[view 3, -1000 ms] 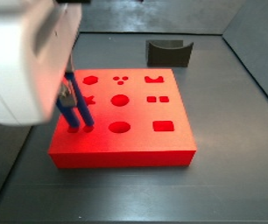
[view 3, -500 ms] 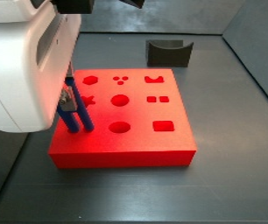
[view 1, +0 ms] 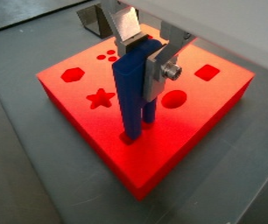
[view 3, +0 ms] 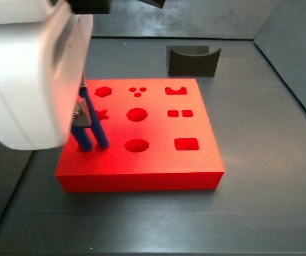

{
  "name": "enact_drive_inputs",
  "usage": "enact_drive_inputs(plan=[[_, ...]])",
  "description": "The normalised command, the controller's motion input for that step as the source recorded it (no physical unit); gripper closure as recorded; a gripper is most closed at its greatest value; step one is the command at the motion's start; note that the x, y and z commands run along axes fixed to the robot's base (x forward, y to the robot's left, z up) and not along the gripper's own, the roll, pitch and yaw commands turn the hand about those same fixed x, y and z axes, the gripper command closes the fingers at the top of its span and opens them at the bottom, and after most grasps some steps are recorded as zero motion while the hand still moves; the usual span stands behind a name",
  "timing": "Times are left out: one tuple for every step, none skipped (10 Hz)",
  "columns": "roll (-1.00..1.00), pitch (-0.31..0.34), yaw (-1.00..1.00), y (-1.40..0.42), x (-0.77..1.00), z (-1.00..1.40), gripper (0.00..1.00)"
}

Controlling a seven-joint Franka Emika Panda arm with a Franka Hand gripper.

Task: Insert the square-circle object.

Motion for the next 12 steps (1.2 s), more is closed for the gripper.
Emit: enact_drive_inputs(plan=[[0.01,0.079,0.0,-0.09,0.19,-0.49,1.0],[0.0,0.0,0.0,-0.01,0.0,-0.03,1.0],[0.0,0.0,0.0,0.0,-0.13,0.0,1.0],[0.05,0.0,-0.09,0.05,-0.65,0.0,1.0],[0.1,-0.004,-0.15,0.0,-0.84,0.0,1.0],[0.03,-0.027,-0.11,0.0,-0.6,0.0,1.0],[0.0,0.0,0.0,0.0,0.0,-0.03,1.0],[-0.05,0.191,-0.06,0.0,0.11,-0.8,1.0],[0.0,0.22,-0.03,0.05,0.07,-0.79,1.0],[0.0,0.23,0.0,0.0,0.17,-0.79,1.0],[0.0,0.254,-0.01,0.0,0.27,-0.73,1.0],[0.0,0.284,-0.02,0.0,0.22,-0.65,1.0]])
